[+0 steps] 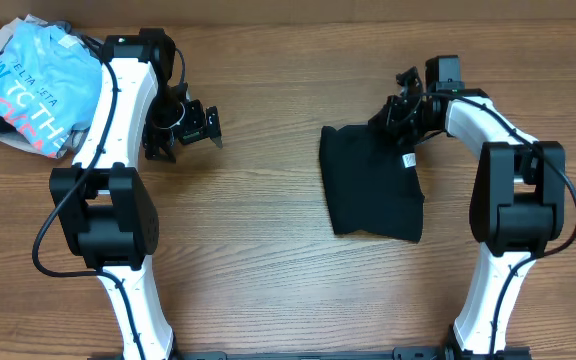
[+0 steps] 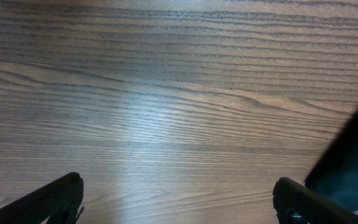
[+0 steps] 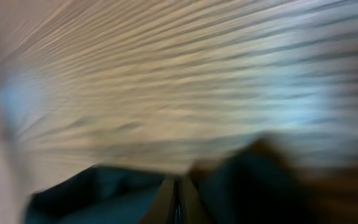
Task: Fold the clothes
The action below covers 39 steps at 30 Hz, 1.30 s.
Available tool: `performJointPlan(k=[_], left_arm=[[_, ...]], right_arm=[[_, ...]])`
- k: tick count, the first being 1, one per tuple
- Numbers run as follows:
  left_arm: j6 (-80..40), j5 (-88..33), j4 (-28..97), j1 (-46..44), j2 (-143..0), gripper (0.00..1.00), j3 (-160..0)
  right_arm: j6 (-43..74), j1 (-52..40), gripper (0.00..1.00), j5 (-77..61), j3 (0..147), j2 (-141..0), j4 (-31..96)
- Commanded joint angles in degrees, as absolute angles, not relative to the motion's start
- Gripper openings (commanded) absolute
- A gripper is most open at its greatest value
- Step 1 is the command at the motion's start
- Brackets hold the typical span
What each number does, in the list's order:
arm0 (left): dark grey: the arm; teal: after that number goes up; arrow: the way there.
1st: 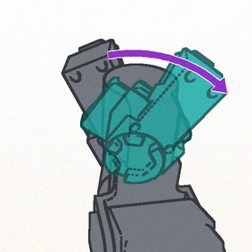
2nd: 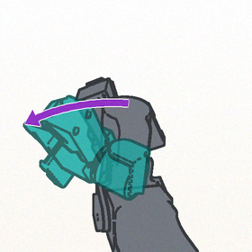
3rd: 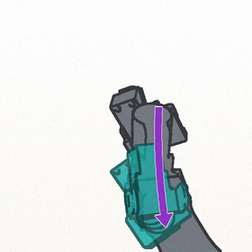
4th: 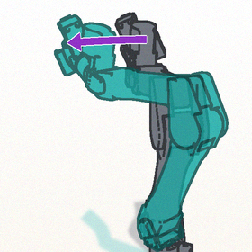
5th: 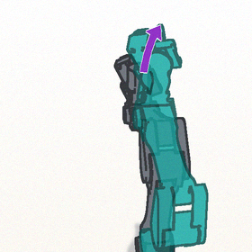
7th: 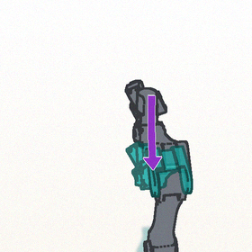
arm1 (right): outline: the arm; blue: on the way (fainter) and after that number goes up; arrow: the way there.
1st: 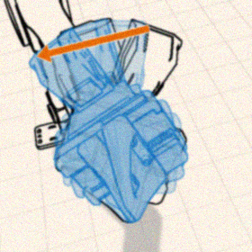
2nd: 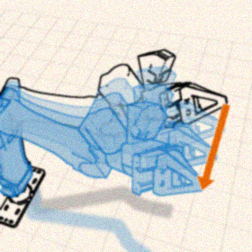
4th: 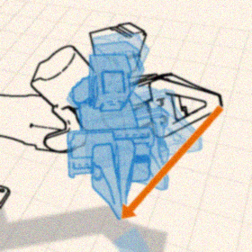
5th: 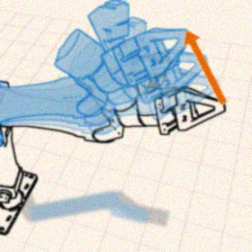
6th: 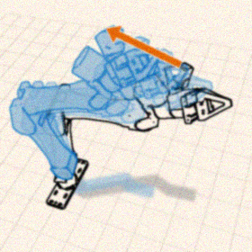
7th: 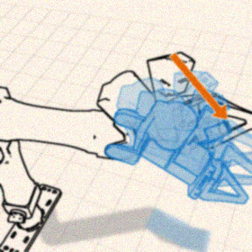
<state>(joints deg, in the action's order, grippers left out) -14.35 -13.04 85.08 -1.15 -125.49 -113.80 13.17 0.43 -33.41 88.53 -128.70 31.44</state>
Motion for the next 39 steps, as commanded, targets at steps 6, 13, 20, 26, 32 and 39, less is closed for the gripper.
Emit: performJointPlan(k=[6,13,20,26,32,39], left_arm=[[-12.8,-13.1,84.7,-2.1,-125.6,1.00,-113.5],[-9.7,-17.3,82.4,-3.9,-125.6,1.00,-113.5],[-7.3,-25.8,76.1,-8.8,-125.6,1.00,-113.4],[-8.2,-34.4,65.4,-14.6,-126.9,1.00,-113.3],[-11.0,-39.5,57.3,-19.4,-131.8,1.00,-113.3],[-12.6,-37.2,51.2,-24.5,-136.3,1.00,-113.3]], right_arm=[[16.8,6.8,0.04,-19.0,92.1,-131.2,34.3],[18.5,11.9,0.08,-19.1,110.3,-127.6,54.1],[18.4,13.3,0.81,-19.3,127.7,-123.2,74.6],[17.0,12.5,1.00,-24.5,131.8,-117.5,83.6],[11.4,12.4,1.00,-30.3,131.8,-108.9,88.3],[8.4,12.4,1.00,-28.1,131.8,-99.0,92.1]])
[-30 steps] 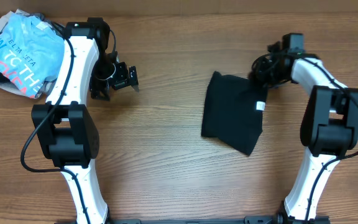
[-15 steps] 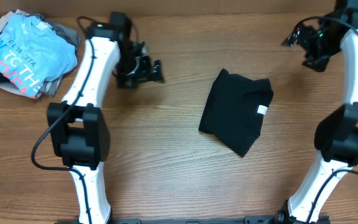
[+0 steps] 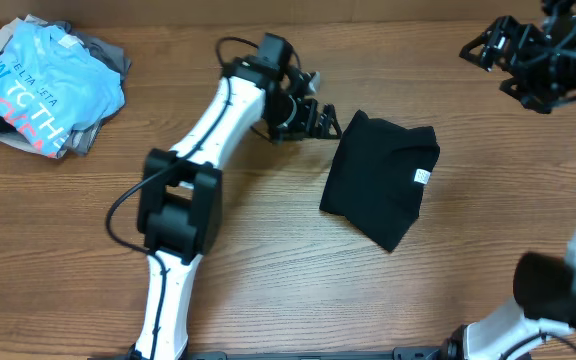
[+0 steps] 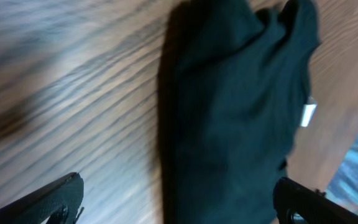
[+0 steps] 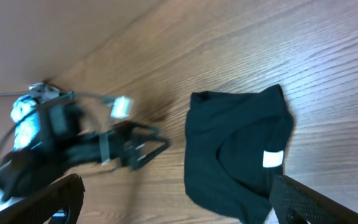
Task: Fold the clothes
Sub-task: 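Raise the right gripper away and grasp the bundle's left side with left gripper, then carry the folded black shirt left onto the blue shirt pile with left gripper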
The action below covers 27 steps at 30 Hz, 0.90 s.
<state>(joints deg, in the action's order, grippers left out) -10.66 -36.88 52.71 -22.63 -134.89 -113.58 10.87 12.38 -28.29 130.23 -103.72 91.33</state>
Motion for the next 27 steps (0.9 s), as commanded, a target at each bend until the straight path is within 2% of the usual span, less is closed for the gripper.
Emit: performJointPlan(k=[1,6,11,18,19,22,24,27], left_arm=[[-13.5,-37.1,50.2,-25.1,-136.5,1.00,-113.3],[-15.3,-36.2,48.1,-26.7,-139.5,1.00,-113.3],[-14.8,-44.7,46.3,-27.5,-143.2,1.00,-113.3],[-14.2,-44.5,46.4,-30.1,-146.9,1.00,-113.3],[-14.2,-44.3,46.4,-30.4,-147.1,0.97,-113.3],[-14.2,-42.5,46.4,-31.3,-147.3,0.76,-113.3],[-14.3,-41.4,46.1,-31.7,-147.3,0.71,-113.3],[-14.4,-40.6,45.4,-31.6,-147.3,0.52,-113.3]], right_arm=[[8.2,12.4,1.00,-27.4,131.8,-98.1,92.7],[7.2,12.4,1.00,-26.6,131.8,-94.6,96.0],[7.0,12.4,1.00,-26.5,131.8,-93.6,97.0],[6.9,12.4,1.00,-25.5,130.5,-93.6,97.0],[6.7,12.4,1.00,-25.4,130.5,-93.6,97.0],[6.3,12.4,1.00,-24.9,130.5,-93.6,97.0],[5.9,12.4,1.00,-24.9,130.5,-93.6,97.0],[5.9,12.4,1.00,-24.9,130.5,-93.6,97.0]])
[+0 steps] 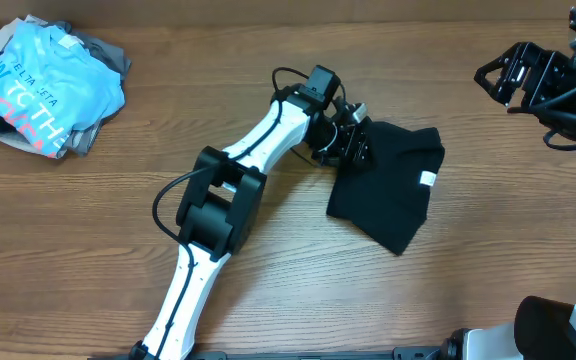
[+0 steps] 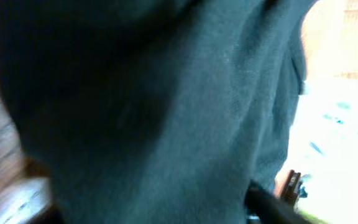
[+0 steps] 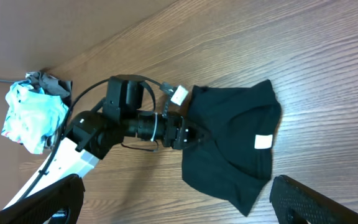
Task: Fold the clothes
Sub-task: 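Carry the folded black shirt left onto the blue shirt pile with left gripper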
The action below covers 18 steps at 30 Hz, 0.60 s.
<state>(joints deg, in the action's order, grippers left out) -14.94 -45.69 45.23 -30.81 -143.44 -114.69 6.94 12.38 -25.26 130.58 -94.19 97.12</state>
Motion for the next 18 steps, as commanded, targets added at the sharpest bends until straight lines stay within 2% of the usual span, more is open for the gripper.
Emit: performJointPlan(k=[1,4,5,13,18], left_arm=[[-14.4,-40.1,45.2,-31.6,-147.3,0.43,-113.3],[-14.4,-39.6,44.4,-30.8,-147.3,0.07,-113.4],[-14.4,-39.6,44.2,-30.4,-147.3,0.04,-113.4],[-11.0,-36.3,46.2,-23.6,-147.3,0.04,-117.2],[-6.8,-26.9,53.9,-17.3,-147.3,0.04,-124.1]], right_arm=[[5.9,12.4,1.00,-24.9,130.5,-93.6,97.0],[5.9,12.4,1.00,-24.9,130.5,-93.6,97.0],[5.9,12.4,1.00,-24.9,130.5,-93.6,97.0],[5.9,12.4,1.00,-24.0,130.5,-93.6,97.0],[5.9,12.4,1.00,-24.0,130.5,-93.6,97.0]])
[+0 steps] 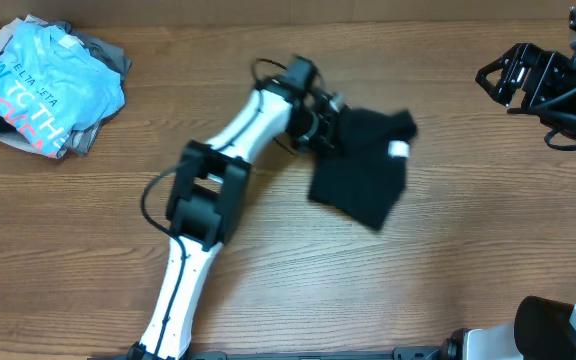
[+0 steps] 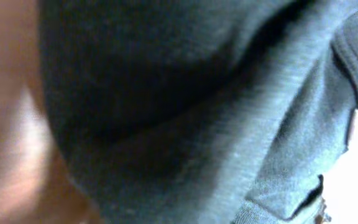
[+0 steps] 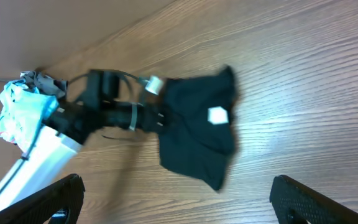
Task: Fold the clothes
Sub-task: 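Carry the folded black shirt left onto the blue shirt pile with left gripper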
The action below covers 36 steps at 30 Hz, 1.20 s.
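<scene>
A folded black garment point(image 1: 360, 172) with a white tag point(image 1: 398, 150) lies on the wooden table point(image 1: 268, 280), motion-blurred. My left gripper point(image 1: 320, 126) is at its upper left edge, shut on the cloth. Dark fabric point(image 2: 166, 106) fills the left wrist view and hides the fingers. My right gripper point(image 1: 524, 76) hangs high at the far right, open and empty, well away from the garment point(image 3: 197, 127). Its fingers point(image 3: 48, 199) stand wide apart in the right wrist view.
A pile of unfolded clothes point(image 1: 43, 85), light blue shirt on top, sits at the table's far left corner, also seen as a pile point(image 3: 23, 115) in the right wrist view. The left arm point(image 1: 208, 200) stretches diagonally across the table's middle.
My left gripper has moved left and slightly back, and the black garment has shifted left with it. The right gripper has not moved.
First my right gripper was shut on the garment's far corner while the left hovered open over bare table. Then the right was raised and open, and the left was beside the garment's left edge. Later the left was on the cloth, which now sits further left.
</scene>
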Available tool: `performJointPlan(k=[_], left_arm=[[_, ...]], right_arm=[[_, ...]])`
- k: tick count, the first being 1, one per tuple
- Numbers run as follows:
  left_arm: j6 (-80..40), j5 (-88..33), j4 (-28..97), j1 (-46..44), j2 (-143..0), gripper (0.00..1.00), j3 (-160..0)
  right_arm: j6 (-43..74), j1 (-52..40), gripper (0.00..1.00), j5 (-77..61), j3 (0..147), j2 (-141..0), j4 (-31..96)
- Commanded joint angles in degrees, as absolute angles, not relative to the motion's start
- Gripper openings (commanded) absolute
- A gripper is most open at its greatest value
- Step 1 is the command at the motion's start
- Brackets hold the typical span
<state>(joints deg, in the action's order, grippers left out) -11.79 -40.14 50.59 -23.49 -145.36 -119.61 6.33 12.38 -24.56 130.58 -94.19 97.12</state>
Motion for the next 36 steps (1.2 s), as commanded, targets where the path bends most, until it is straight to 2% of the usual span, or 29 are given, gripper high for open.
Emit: performJointPlan(k=[1,8,11,25,36], left_arm=[[-5.8,-24.2,55.6,-16.2,-147.3,0.04,-125.5],[1.8,-8.2,65.6,-7.4,-147.3,0.04,-135.3],[3.5,-5.5,67.8,-3.7,-147.3,0.04,-139.2],[2.8,-7.7,73.5,12.9,-147.2,0.04,-153.8],[2.6,-11.9,74.1,17.8,-147.2,0.04,-166.1]], right_arm=[[5.9,12.4,1.00,-24.0,130.5,-93.6,97.0],[5.9,12.4,1.00,-24.0,130.5,-93.6,97.0],[5.9,12.4,1.00,-24.0,130.5,-93.6,97.1],[6.0,12.4,1.00,-22.5,130.5,-93.6,97.0],[6.0,12.4,1.00,-21.0,130.5,-93.6,97.0]])
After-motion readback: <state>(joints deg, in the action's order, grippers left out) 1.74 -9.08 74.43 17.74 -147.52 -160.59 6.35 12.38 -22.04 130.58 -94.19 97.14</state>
